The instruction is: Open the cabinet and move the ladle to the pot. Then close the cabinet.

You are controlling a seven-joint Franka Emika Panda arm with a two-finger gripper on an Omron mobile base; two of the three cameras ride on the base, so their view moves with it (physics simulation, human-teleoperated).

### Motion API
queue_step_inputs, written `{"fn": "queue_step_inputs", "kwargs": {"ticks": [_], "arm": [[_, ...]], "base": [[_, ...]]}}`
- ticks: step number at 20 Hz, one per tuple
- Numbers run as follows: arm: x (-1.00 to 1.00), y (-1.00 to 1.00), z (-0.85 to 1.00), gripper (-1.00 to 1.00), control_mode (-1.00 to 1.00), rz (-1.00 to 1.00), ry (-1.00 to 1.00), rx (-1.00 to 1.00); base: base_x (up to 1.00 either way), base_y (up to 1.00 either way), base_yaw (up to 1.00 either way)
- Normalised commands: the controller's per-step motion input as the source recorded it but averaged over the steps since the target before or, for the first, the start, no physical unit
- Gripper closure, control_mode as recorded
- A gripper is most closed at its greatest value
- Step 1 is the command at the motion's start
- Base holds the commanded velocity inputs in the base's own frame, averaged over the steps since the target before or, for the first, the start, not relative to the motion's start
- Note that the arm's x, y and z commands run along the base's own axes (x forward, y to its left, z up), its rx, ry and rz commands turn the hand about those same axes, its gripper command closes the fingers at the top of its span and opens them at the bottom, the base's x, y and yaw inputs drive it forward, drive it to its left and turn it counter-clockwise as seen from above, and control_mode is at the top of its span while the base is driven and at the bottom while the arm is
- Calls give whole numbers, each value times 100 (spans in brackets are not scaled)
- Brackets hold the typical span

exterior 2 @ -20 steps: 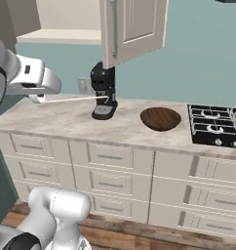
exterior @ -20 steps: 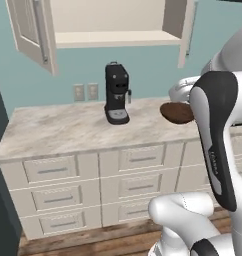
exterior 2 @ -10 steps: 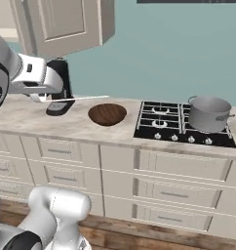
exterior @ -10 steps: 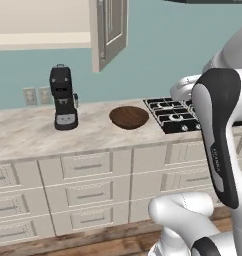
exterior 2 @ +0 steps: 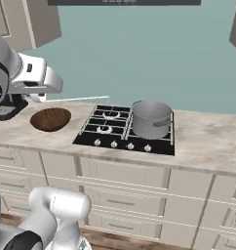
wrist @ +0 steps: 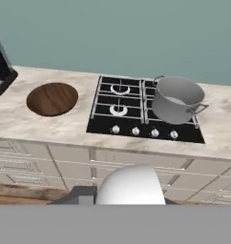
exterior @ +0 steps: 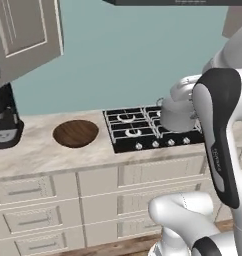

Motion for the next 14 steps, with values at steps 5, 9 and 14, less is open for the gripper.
{"fn": "queue_step_inputs", "kwargs": {"ticks": [5,9,14], "arm": [[0,0,0,100,100,0,0,0],[0,0,0,100,100,0,0,0],[0,0,0,100,100,0,0,0]], "base": [[61,-99,0],[80,-79,0],[96,-58,0]]}}
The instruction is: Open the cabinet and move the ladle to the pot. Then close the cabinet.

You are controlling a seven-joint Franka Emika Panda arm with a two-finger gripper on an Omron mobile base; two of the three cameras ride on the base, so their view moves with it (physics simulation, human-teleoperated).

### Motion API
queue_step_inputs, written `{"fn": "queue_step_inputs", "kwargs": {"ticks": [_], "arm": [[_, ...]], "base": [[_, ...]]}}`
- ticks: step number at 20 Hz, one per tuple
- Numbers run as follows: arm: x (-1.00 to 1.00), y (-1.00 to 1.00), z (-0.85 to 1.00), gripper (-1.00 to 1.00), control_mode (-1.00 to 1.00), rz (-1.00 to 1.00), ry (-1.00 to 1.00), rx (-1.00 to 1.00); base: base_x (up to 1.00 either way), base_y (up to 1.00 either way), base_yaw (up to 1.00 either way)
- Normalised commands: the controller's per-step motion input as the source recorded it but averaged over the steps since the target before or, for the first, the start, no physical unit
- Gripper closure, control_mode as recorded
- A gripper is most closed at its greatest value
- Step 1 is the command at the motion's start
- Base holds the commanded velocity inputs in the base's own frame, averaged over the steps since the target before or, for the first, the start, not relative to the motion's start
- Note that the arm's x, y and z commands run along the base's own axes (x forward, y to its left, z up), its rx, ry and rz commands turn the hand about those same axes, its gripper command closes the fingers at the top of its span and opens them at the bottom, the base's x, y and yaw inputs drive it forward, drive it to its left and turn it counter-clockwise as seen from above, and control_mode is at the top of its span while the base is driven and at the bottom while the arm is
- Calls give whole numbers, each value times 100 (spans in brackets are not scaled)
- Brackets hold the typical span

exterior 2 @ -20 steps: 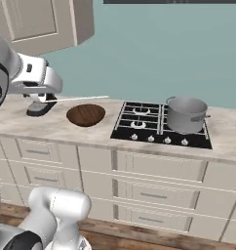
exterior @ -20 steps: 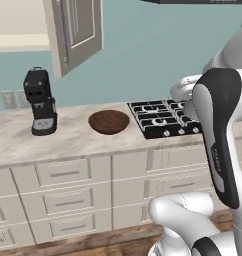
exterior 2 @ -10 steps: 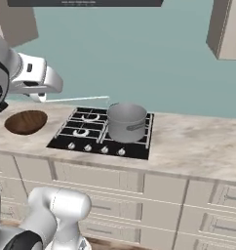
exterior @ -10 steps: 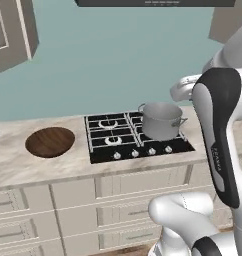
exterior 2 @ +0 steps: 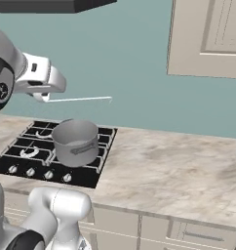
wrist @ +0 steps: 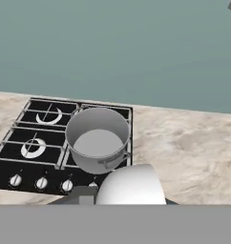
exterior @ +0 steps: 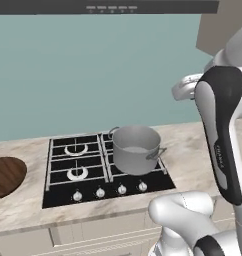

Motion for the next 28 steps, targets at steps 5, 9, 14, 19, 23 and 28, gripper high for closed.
{"fn": "queue_step_inputs", "kwargs": {"ticks": [5,9,14,19,23,28], "arm": [[0,0,0,100,100,0,0,0],[61,0,-26,100,-100,0,5,3],[70,1,-44,100,-100,0,7,2],[75,17,-64,100,-100,0,7,0],[67,18,-69,100,-100,0,10,0],[61,10,-52,100,-100,0,6,0]], "base": [[86,-12,0],[0,0,0],[0,0,0],[0,0,0],[0,0,0],[0,0,0]]}}
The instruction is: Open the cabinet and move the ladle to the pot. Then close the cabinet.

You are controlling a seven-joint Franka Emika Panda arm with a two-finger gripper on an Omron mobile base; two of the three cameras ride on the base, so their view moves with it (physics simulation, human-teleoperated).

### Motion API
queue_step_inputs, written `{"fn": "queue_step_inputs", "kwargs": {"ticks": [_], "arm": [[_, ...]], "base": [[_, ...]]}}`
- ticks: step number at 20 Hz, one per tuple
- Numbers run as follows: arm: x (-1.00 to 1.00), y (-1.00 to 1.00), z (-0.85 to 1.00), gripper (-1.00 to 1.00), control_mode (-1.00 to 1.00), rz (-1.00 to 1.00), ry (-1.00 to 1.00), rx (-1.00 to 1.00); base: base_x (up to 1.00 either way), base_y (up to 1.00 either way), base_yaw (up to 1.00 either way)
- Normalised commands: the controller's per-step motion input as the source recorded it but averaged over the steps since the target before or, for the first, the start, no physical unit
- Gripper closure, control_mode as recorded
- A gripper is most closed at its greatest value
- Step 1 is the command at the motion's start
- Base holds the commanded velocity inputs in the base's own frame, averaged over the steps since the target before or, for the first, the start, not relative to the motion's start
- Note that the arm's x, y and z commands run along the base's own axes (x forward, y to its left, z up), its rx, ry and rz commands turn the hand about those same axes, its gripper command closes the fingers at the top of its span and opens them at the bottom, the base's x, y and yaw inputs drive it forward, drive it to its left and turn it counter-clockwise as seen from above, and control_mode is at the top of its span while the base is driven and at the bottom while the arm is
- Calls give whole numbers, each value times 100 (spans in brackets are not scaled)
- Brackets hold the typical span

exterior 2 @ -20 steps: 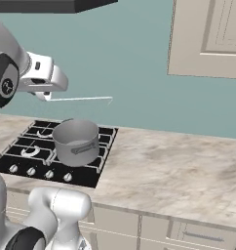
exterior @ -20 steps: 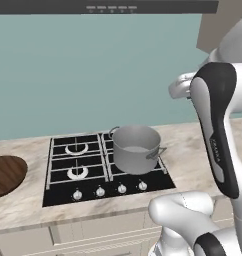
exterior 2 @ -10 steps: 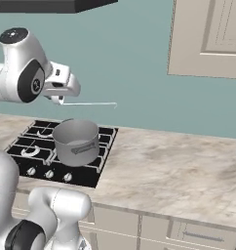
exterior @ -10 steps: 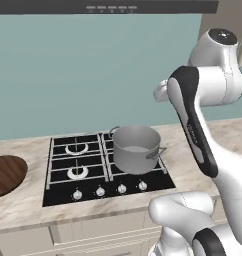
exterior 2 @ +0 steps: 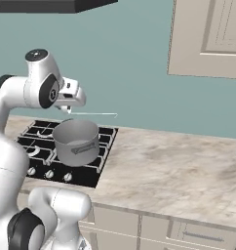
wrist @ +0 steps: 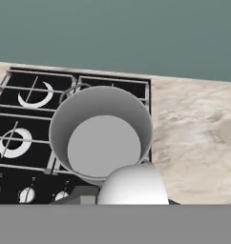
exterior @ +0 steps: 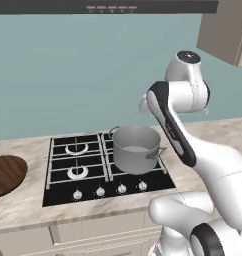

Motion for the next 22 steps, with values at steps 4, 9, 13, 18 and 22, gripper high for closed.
{"fn": "queue_step_inputs", "kwargs": {"ticks": [4,9,13,18,22], "arm": [[48,42,-39,100,-100,0,6,0],[40,28,-47,100,-100,0,4,0],[21,0,-44,100,-100,0,0,0],[13,-1,-47,100,-100,0,0,0],[14,-2,-51,100,-100,0,0,0]], "base": [[0,0,0],[0,0,0],[0,0,0],[0,0,0],[0,0,0]]}}
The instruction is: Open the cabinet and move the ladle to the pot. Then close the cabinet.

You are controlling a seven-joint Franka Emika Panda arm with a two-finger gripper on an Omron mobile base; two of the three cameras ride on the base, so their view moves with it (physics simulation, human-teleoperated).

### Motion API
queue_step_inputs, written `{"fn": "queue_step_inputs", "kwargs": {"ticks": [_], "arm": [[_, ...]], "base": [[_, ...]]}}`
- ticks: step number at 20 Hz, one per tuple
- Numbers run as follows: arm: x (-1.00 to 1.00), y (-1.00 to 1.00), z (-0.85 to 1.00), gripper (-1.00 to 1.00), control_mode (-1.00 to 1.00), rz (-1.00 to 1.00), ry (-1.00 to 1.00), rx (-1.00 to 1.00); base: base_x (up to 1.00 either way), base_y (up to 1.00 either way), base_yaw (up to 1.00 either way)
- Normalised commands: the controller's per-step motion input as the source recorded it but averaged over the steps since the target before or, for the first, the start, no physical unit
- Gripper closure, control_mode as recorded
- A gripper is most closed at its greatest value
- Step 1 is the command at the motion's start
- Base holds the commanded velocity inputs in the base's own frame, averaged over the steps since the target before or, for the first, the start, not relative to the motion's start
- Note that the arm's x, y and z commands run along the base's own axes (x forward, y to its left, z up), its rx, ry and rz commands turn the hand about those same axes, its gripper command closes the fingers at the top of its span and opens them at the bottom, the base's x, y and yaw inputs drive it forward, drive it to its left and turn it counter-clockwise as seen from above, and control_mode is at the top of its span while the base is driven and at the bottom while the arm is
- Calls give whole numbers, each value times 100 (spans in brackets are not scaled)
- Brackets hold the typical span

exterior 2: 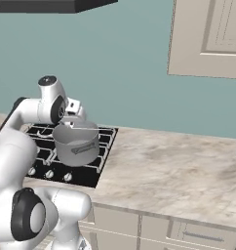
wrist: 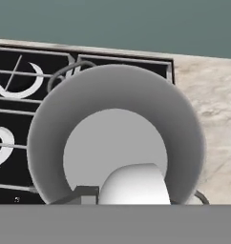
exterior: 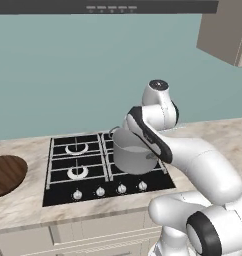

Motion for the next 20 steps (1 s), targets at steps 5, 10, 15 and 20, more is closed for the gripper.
{"fn": "queue_step_inputs", "kwargs": {"ticks": [5,10,15,20], "arm": [[15,-4,-40,100,-100,0,0,0],[10,-3,-21,100,-100,0,0,0],[17,0,-17,100,-100,0,0,0],[33,0,-16,100,-100,0,0,0]], "base": [[0,0,0],[0,0,0],[0,0,0],[0,0,0]]}}
